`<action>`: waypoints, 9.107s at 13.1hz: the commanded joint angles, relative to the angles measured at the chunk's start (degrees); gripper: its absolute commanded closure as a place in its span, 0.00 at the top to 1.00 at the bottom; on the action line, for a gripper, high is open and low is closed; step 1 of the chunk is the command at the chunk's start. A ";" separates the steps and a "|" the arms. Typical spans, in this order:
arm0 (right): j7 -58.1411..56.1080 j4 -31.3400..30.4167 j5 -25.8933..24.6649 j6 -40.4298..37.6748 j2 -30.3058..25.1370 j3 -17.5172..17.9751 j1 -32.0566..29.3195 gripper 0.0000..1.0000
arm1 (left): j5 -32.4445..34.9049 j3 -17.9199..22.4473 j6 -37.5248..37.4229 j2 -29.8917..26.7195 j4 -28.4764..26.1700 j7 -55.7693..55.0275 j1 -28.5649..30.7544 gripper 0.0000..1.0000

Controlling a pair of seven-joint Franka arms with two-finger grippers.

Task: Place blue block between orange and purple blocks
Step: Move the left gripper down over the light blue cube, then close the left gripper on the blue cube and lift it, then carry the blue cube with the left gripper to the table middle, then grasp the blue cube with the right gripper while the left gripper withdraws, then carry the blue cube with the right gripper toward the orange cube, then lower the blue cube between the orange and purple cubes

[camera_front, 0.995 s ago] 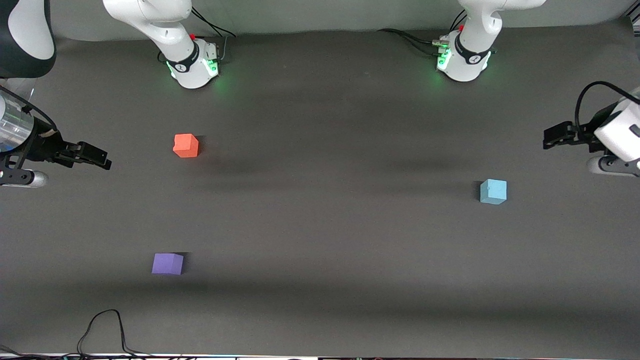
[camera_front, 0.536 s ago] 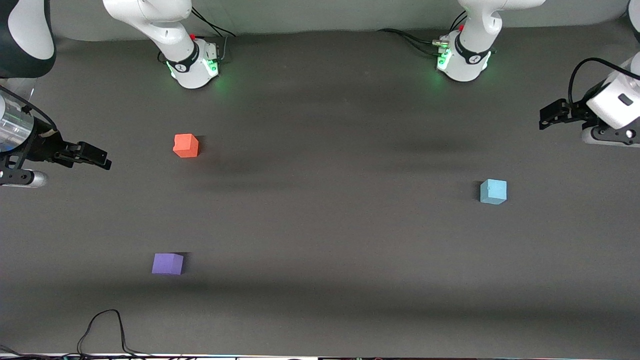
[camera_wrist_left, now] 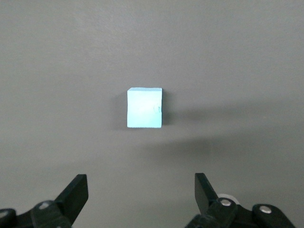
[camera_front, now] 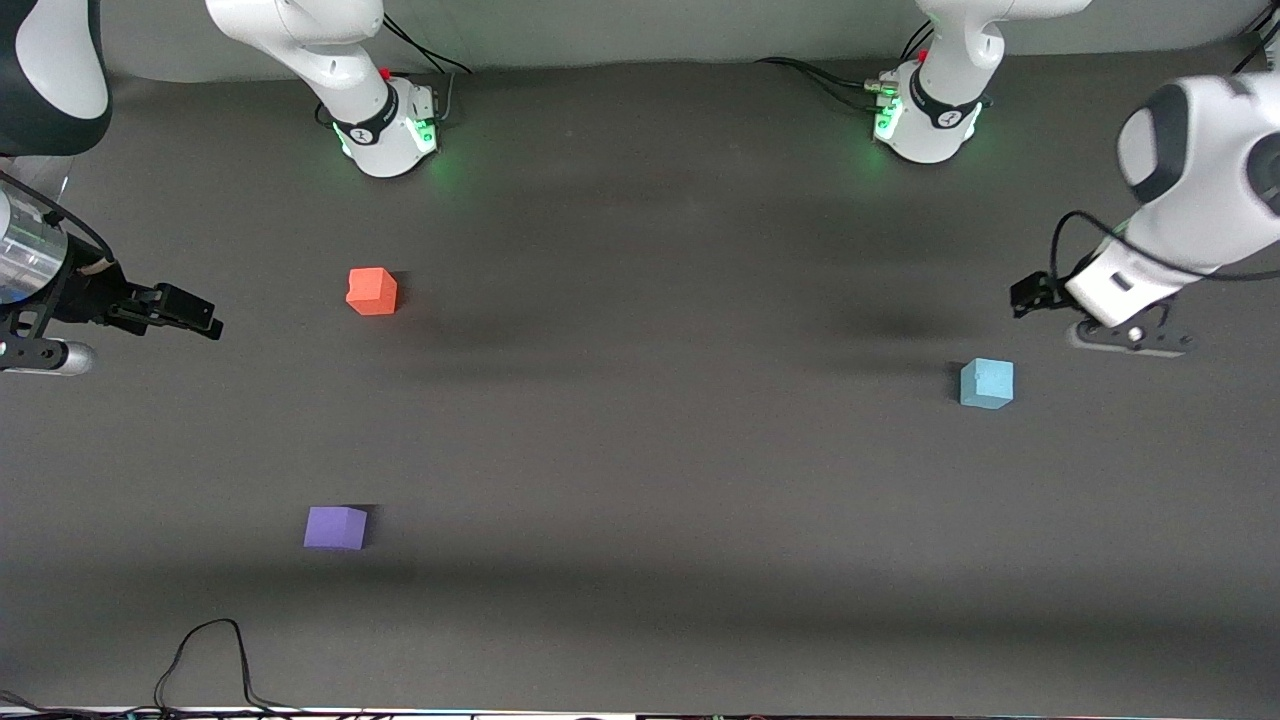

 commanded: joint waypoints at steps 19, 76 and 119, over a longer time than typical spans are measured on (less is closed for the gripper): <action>-0.55 -0.26 0.33 0.48 -0.41 -0.41 0.28 1.00 | 0.55 0.13 20.89 21.85 0.07 0.35 -0.40 0.37; 42.86 4.50 -0.73 32.45 33.15 -1.38 45.37 1.00 | 1.16 -13.77 -38.36 9.63 45.69 -11.26 10.69 1.00; -27.97 -26.19 27.91 39.59 25.15 -44.98 45.45 0.36 | -1.83 0.39 -36.41 5.32 39.71 -5.72 -2.86 1.00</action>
